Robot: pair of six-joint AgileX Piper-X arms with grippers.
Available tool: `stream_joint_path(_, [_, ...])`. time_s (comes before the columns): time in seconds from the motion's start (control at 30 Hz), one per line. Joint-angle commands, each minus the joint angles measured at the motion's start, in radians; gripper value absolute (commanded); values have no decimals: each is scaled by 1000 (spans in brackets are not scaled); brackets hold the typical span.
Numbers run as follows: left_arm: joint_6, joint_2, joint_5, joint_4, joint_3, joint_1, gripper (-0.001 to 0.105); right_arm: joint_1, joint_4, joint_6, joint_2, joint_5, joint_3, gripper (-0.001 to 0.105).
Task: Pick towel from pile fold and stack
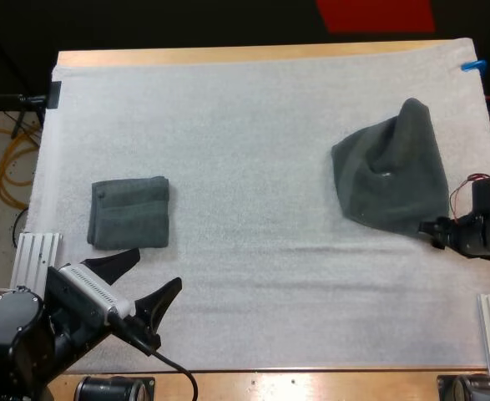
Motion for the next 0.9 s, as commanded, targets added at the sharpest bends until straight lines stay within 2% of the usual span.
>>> stream_joint_path(0.0, [4,1,13,1,2,2,70,-12,-25,14,22,-24,-1,62])
stream_joint_path(0.2, [4,1,24,1,2,2,70,-34,-89,67,144,-74,-1,62])
stream_joint_path(0.47, [4,1,49,27,2,2,70,-34,-167,70,214,-101,-1,60])
stream_joint_path(0.57, [4,1,49,44,2,2,70,-34,-171,70,214,-90,-1,41])
stream_joint_path(0.7, [4,1,49,51,2,2,70,-34,-178,64,214,-70,-1,6])
stream_joint_path(0.73, [4,1,49,51,2,2,70,-34,-179,59,214,-70,-1,1])
stream_joint_path(0.87, [-15,9,51,42,2,2,70,-34,-156,27,214,-19,-1,0])
